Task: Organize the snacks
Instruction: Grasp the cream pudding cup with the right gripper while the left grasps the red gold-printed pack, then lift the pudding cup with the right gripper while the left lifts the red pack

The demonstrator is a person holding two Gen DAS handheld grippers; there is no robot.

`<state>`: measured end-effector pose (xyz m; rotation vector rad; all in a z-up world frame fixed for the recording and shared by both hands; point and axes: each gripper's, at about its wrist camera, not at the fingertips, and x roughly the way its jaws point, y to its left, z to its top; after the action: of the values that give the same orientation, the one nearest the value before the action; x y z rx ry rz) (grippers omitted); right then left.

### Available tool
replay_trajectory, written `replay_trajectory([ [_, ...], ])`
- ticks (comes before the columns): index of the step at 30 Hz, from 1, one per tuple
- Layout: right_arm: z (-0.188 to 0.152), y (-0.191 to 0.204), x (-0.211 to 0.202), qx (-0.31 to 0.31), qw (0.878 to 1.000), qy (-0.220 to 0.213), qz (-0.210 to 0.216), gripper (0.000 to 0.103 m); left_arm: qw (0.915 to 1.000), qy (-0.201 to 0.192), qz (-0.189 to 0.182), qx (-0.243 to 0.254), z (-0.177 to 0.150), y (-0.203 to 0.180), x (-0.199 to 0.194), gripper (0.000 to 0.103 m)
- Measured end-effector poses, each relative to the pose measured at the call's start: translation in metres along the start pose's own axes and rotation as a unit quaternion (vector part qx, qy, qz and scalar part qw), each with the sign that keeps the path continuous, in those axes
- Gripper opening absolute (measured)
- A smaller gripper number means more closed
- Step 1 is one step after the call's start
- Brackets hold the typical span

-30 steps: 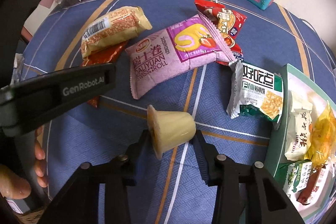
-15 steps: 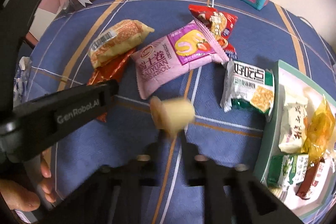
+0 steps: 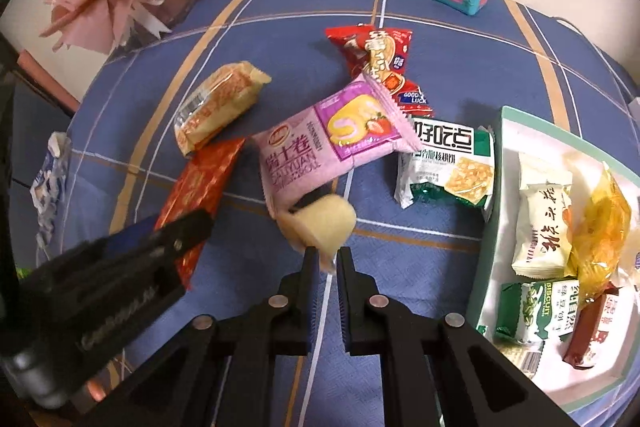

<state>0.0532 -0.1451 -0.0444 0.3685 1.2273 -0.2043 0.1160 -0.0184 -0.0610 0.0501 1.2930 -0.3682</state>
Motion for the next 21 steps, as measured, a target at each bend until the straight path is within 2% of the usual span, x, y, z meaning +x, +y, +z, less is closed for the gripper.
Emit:
replay_trajectory([
  [5,0.005,-0.007,0.002,0.010,1.000,0.001,0.019,0.014,0.9999,0.003,0.000,-0.015,0.006,0.005,0.006,0.047],
  [7,0.005,-0.007,0.001,0.014,1.000,0.003,0.023,0.020,0.9998,0.004,-0.001,-0.020,0.006,0.008,0.005,0.047],
  [9,0.005,-0.008,0.003,0.019,1.000,0.006,0.023,0.034,0.9997,0.004,-0.002,-0.023,0.007,0.010,0.005,0.047],
  [11,0.004,-0.008,0.005,0.022,1.000,0.007,0.021,0.040,0.9997,0.005,-0.001,-0.026,0.006,0.013,0.004,0.046],
  [16,0.006,-0.007,0.011,0.038,0.999,0.007,0.018,0.041,0.9994,0.006,-0.002,-0.033,0.006,0.018,0.005,0.047],
  [21,0.007,-0.007,0.017,0.041,0.999,0.004,0.008,0.051,0.9988,0.006,-0.010,-0.048,0.007,0.027,0.004,0.047],
])
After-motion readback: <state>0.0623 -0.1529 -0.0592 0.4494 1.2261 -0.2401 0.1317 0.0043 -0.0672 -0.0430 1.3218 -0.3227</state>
